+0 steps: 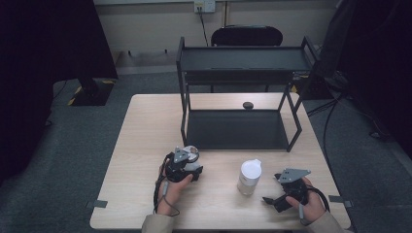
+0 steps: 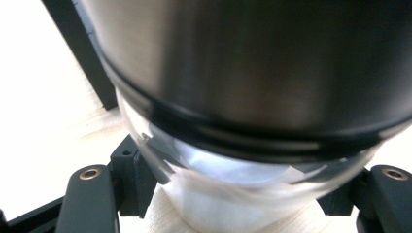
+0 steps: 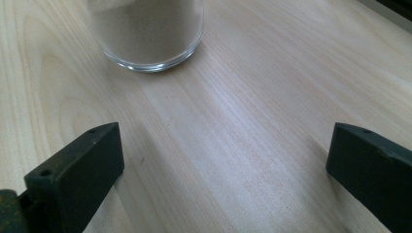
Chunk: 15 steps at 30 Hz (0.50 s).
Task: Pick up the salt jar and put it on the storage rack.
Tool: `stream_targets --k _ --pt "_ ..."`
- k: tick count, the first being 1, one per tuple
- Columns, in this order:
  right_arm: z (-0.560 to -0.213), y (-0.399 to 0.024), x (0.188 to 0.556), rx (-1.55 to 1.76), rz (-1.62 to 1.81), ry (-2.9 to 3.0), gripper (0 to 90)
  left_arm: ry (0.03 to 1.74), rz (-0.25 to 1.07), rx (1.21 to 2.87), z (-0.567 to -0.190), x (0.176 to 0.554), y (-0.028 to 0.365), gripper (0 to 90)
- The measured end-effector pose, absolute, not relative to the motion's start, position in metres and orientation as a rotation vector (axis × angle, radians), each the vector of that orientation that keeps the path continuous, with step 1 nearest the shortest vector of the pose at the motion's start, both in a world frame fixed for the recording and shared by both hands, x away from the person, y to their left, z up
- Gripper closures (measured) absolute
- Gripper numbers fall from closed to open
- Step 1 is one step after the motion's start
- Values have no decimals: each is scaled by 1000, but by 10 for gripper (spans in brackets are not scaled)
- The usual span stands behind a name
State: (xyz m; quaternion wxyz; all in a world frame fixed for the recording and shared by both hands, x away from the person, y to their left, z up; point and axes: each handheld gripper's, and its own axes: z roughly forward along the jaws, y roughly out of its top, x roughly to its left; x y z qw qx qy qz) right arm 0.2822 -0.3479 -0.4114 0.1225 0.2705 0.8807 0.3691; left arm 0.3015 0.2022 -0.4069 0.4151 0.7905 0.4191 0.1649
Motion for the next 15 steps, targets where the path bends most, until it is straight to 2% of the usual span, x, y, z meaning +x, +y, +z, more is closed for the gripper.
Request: stream_targets --k 15 --pt "-411 -348 282 789 1077 2570 0 1009 380 1997 -387 311 194 309"
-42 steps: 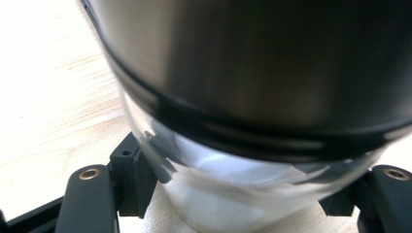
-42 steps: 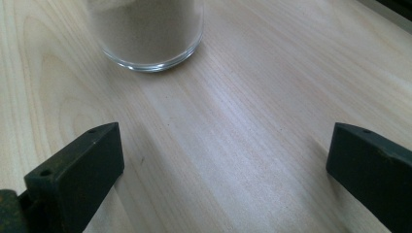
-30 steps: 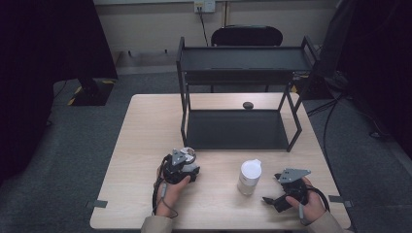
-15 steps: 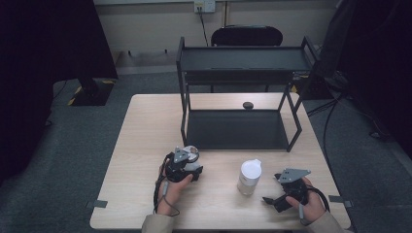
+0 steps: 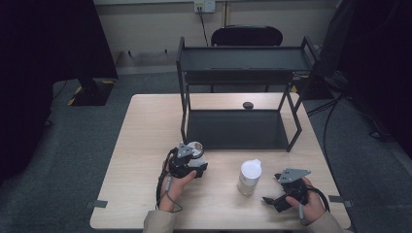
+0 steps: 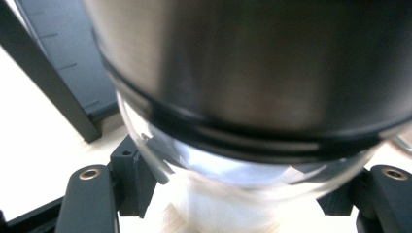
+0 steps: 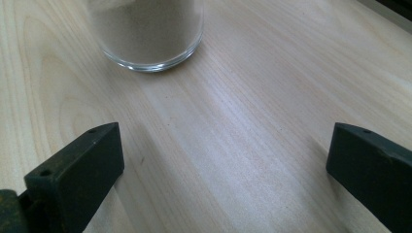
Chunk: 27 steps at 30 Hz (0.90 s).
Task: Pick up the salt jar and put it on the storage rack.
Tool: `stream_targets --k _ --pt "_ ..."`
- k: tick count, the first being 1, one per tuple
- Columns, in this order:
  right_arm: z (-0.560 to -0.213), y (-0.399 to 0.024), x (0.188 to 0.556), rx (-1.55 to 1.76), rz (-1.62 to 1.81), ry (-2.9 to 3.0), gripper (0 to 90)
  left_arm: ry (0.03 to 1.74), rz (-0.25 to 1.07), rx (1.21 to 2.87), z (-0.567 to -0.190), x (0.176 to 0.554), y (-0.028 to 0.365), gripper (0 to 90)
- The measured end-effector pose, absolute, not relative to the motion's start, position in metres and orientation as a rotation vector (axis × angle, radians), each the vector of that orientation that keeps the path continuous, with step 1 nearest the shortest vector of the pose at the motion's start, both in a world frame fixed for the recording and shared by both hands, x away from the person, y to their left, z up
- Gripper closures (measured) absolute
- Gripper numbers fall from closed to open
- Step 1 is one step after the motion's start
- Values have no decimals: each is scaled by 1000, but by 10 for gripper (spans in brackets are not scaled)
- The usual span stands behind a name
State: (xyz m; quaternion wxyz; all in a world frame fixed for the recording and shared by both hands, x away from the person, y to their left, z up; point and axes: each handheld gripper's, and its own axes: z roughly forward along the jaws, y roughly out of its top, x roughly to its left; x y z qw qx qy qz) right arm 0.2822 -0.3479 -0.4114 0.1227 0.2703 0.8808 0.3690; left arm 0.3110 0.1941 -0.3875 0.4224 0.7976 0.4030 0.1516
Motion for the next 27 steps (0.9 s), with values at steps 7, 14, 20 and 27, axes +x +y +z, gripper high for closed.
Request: stream_targets --k 7,14,20,27 --pt "-411 -348 282 788 1077 2570 0 989 379 2018 -379 316 187 309" --pt "-411 -348 282 788 1077 2570 0 975 365 2019 -374 322 183 309" --pt "-411 -348 282 788 1077 2570 0 964 359 2022 -370 327 179 308" --pt "-411 -348 282 788 1077 2570 0 950 359 2028 -365 333 174 308"
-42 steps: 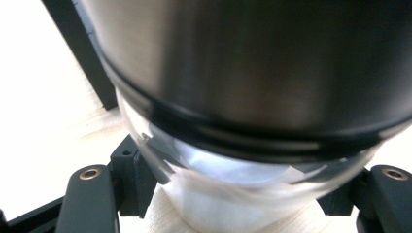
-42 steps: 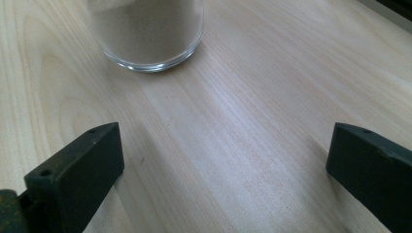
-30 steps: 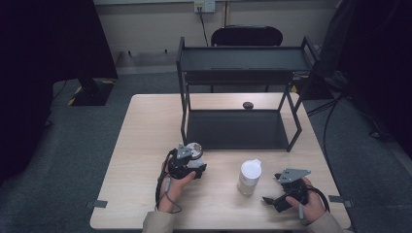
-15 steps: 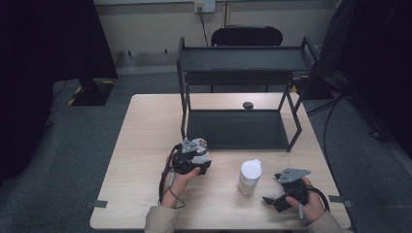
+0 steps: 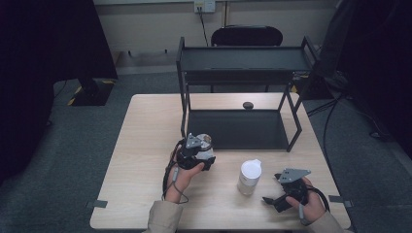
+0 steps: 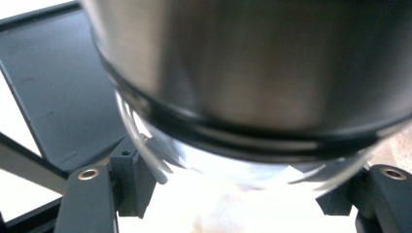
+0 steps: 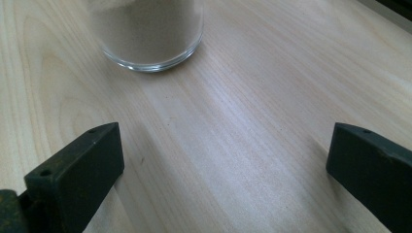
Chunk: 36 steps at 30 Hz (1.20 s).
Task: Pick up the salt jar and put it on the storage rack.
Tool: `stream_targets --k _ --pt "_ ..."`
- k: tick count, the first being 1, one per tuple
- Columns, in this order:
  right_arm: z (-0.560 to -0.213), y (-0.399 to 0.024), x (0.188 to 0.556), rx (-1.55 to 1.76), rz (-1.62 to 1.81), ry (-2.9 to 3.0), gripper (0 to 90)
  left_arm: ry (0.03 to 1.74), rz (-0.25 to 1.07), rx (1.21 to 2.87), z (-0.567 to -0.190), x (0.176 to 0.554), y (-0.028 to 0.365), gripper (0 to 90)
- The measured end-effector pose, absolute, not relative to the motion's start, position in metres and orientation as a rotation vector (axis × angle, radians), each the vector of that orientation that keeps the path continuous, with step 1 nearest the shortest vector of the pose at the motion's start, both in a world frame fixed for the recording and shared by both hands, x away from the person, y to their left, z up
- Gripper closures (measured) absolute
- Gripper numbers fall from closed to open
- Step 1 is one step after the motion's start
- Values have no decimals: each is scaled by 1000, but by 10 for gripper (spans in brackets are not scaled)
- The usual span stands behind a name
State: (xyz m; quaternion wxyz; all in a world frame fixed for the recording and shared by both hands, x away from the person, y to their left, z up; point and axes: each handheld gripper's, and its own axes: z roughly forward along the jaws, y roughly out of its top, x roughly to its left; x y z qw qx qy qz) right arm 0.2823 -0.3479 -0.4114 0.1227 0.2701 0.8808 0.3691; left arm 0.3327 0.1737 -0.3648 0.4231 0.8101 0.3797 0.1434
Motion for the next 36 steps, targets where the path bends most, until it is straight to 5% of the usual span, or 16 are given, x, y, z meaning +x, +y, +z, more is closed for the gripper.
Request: stream_targets --k 36 --pt "-411 -348 282 789 1077 2570 0 854 355 2073 -322 366 133 308"
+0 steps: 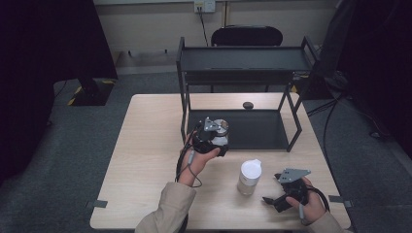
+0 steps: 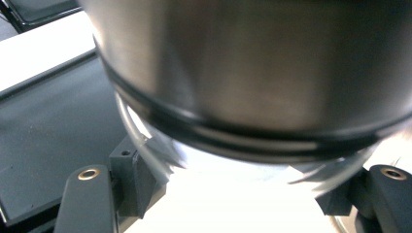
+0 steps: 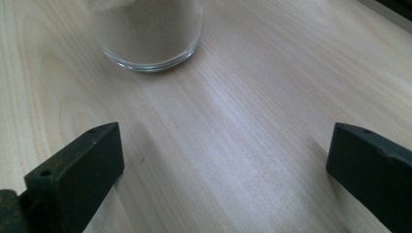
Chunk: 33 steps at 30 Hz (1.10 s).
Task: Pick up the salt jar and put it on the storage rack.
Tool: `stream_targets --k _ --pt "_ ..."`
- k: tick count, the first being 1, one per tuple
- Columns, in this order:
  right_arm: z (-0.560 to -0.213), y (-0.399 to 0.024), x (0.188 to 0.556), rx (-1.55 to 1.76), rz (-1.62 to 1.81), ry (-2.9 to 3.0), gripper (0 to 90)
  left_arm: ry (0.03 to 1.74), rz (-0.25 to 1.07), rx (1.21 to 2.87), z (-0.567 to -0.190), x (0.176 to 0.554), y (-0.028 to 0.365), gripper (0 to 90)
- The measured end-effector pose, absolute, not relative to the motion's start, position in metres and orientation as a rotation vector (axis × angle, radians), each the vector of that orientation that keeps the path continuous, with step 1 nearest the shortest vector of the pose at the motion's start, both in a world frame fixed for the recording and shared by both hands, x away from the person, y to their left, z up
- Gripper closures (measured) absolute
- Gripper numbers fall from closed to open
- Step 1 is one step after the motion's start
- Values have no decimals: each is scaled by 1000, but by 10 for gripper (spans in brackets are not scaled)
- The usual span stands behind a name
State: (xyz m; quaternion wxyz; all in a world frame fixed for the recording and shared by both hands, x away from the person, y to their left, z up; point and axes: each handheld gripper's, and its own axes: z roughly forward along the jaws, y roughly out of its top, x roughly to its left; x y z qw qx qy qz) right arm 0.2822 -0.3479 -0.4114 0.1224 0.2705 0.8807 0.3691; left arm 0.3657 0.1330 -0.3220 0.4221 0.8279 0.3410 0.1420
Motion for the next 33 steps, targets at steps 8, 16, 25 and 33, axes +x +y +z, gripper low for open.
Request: stream_targets --k 8,16,25,33 --pt "-411 -348 282 789 1077 2570 0 853 353 2078 -314 369 131 308" --pt "-412 -348 282 791 1078 2569 0 844 360 2082 -301 373 129 308" --pt "-411 -348 282 790 1078 2569 0 842 353 2082 -284 379 129 309" --pt "-412 -348 282 789 1079 2568 0 842 363 2073 -270 381 128 309"
